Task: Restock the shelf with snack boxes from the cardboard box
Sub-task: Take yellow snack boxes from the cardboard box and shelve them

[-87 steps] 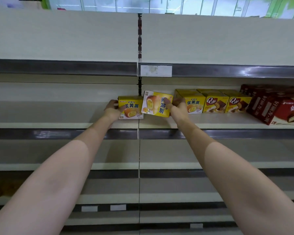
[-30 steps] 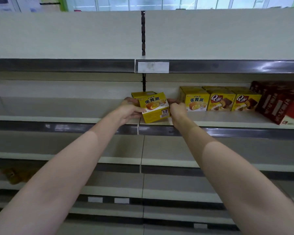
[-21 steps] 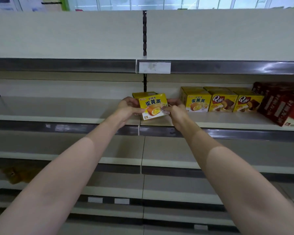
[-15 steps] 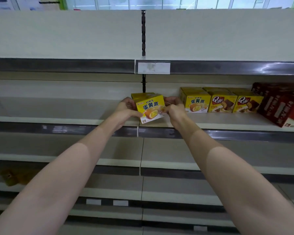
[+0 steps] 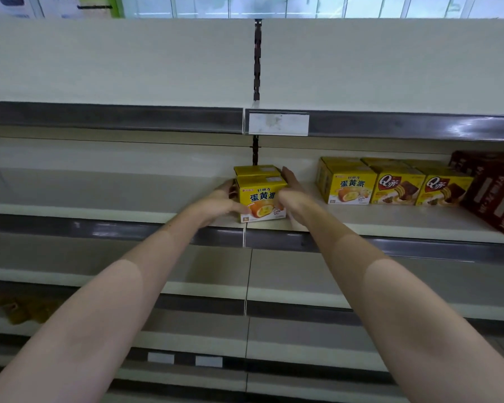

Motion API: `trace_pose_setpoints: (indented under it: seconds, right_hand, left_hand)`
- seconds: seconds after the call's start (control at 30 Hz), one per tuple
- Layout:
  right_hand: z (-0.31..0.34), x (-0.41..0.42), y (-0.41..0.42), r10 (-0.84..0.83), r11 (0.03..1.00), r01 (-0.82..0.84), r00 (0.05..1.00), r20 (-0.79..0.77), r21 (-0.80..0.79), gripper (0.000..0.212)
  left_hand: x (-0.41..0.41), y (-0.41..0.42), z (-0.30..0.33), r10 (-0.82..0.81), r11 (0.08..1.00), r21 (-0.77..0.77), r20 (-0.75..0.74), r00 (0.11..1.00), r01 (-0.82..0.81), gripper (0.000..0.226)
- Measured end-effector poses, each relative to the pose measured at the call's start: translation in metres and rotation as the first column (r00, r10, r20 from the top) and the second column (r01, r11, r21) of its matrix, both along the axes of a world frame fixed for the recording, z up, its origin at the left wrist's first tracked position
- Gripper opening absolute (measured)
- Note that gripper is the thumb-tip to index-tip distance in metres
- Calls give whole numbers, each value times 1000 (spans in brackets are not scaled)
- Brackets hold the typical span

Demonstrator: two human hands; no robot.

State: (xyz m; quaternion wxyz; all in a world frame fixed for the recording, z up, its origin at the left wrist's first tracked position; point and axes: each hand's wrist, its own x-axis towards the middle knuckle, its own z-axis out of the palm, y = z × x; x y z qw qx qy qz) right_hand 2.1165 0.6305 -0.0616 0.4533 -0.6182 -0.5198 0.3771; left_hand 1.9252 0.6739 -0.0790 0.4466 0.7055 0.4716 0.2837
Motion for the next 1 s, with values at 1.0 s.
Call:
trace_pose_setpoints:
  seconds: [1.0]
  right_hand:
    - [-3, 71, 62, -406, 912, 408, 913, -40, 52, 72]
  left_hand:
    - [106, 76, -15, -219, 970, 123, 84, 972, 208, 78]
